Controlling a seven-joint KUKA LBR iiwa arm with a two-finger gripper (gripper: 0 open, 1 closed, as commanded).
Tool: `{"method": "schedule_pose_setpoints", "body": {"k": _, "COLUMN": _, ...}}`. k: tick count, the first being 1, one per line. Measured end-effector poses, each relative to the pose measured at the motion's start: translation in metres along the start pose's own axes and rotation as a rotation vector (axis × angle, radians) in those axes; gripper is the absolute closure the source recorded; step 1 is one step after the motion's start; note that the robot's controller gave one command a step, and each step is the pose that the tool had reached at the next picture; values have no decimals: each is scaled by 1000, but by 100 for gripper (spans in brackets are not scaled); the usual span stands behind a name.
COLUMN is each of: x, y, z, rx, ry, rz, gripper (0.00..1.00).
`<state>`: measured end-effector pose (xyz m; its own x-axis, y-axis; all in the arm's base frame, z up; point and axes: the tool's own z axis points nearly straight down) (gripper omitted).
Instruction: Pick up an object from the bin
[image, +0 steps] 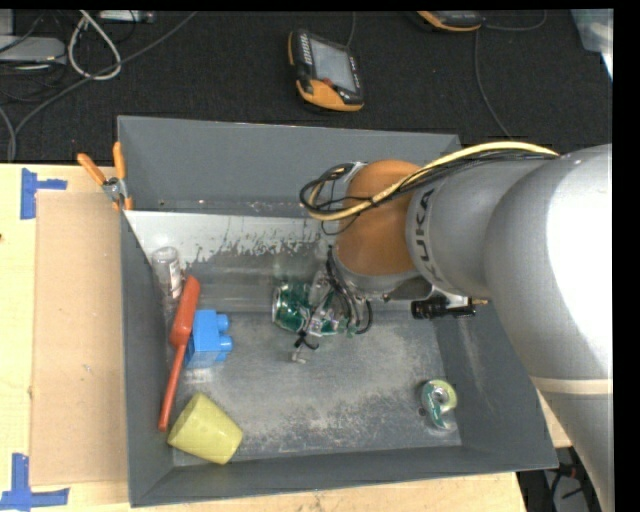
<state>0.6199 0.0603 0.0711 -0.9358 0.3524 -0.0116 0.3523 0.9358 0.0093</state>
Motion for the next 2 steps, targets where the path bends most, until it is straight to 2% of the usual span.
{"method": "schedule_pose_setpoints", "body": {"k": 1, "x": -16, "y": -29, "z": -4, "rx": 5, "ry": 7, "rz": -17, "gripper": 100}}
{"method": "schedule_pose_setpoints", "body": {"k": 2, "x": -16, "y": -29, "z": -4, "rx": 4, "ry": 7, "rz": -16, "gripper": 100}}
